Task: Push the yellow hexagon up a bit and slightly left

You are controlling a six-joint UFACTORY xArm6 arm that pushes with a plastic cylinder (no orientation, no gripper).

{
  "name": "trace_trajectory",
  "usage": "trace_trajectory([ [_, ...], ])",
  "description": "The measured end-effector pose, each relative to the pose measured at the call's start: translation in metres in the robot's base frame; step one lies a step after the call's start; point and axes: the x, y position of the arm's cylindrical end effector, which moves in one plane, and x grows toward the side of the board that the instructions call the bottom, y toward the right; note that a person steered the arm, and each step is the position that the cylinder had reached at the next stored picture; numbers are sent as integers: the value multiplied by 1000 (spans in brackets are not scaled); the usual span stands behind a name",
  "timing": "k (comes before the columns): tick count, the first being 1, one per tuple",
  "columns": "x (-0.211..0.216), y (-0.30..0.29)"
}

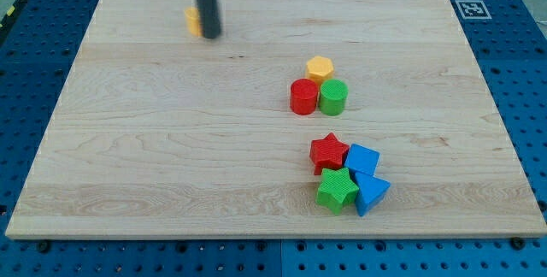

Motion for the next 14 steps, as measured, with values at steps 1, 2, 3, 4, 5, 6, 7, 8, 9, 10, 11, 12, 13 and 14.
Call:
trace_trajectory([
  [1,-7,-32],
  [2,2,-13],
  [3,-24,-20],
  [4,-39,-35],
  [5,-25,38],
  [6,-24,158],
  [7,9,278],
  [8,79,369],
  [9,143,384],
  [10,168,343],
  [11,152,257],
  [12,127,181],
  [13,113,167],
  [14,116,221],
])
